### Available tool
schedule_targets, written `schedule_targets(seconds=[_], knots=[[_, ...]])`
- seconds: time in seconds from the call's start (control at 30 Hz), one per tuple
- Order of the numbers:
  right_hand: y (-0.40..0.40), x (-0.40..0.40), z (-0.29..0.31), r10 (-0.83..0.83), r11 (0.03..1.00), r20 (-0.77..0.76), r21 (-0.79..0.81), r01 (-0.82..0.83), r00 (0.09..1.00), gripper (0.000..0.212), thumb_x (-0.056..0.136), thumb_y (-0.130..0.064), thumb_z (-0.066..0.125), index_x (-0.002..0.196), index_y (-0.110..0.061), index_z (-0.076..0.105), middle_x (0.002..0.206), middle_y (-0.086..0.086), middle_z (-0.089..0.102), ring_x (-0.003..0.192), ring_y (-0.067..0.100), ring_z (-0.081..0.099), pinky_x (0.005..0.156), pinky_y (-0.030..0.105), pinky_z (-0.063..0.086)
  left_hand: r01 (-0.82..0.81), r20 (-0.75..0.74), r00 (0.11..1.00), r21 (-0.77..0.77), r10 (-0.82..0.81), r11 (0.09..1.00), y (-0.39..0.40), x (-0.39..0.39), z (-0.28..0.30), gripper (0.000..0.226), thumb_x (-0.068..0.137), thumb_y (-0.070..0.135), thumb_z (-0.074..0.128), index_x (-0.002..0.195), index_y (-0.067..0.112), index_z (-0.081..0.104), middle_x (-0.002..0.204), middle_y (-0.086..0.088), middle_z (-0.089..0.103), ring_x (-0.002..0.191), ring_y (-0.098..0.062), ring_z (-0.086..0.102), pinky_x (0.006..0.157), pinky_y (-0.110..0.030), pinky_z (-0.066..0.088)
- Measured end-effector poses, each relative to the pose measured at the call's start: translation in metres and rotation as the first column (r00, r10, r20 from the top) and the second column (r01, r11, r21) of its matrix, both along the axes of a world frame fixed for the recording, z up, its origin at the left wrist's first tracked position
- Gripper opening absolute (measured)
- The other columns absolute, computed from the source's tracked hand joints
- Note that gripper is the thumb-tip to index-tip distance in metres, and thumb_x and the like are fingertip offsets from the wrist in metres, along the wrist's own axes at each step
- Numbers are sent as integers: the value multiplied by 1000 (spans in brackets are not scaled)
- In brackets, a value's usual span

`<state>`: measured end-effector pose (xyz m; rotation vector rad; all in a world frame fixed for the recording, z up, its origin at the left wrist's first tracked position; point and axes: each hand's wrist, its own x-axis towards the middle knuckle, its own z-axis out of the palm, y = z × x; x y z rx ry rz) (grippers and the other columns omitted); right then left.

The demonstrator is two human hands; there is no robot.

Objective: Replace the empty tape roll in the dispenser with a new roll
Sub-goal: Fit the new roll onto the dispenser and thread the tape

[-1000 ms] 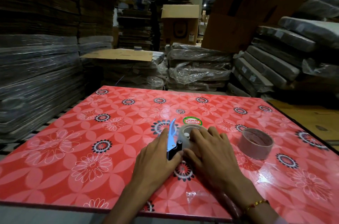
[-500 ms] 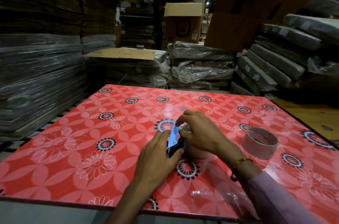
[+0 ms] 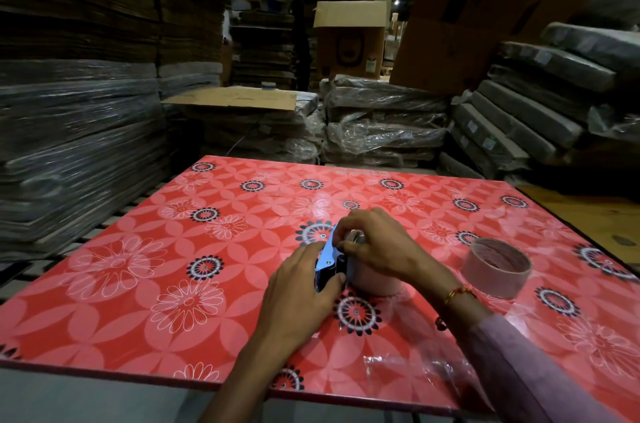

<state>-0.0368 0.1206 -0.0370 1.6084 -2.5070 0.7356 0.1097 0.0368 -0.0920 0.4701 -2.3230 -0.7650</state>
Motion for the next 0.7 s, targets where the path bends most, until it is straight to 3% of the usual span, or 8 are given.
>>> schedule_targets(seconds=[0.23, 0.37, 0.6, 0.7], knots=[[11, 6, -2, 32, 999, -10, 3, -32, 999, 14, 83, -30, 59, 90, -30, 72, 99, -10, 70, 102, 18, 61, 88, 45, 47, -46, -25, 999, 84, 48, 995, -6, 0, -5, 36, 90, 25, 64, 126, 28, 57, 114, 5, 68, 106, -21, 60, 88, -41, 50], [10, 7, -3, 67, 998, 14, -23, -66, 998, 12, 82, -27, 61, 89, -28, 71, 96, -11, 72, 96, 14, 64, 83, 40, 47, -48, -40, 998, 126, 54, 991, -8, -1, -6, 41, 92, 21, 62, 131, 31, 53, 114, 2, 70, 106, -21, 63, 89, -41, 52], [5, 7, -4, 52, 998, 75, -40, -50, 996, 16, 77, -36, 55, 85, -30, 68, 84, -12, 74, 86, 12, 67, 85, 45, 52, -109, -21, 994, 80, 111, 991, -12, -4, -9, 50, 92, 22, 60, 139, 33, 47, 125, 2, 67, 116, -27, 58, 96, -46, 46], [2, 7, -4, 73, 997, 89, -17, -72, 993, 13, 81, -26, 62, 89, -31, 72, 88, -11, 76, 88, 13, 69, 85, 44, 53, -96, -23, 995, 90, 98, 991, -12, -4, -10, 48, 93, 22, 59, 138, 33, 47, 126, 1, 67, 116, -27, 60, 95, -46, 48]])
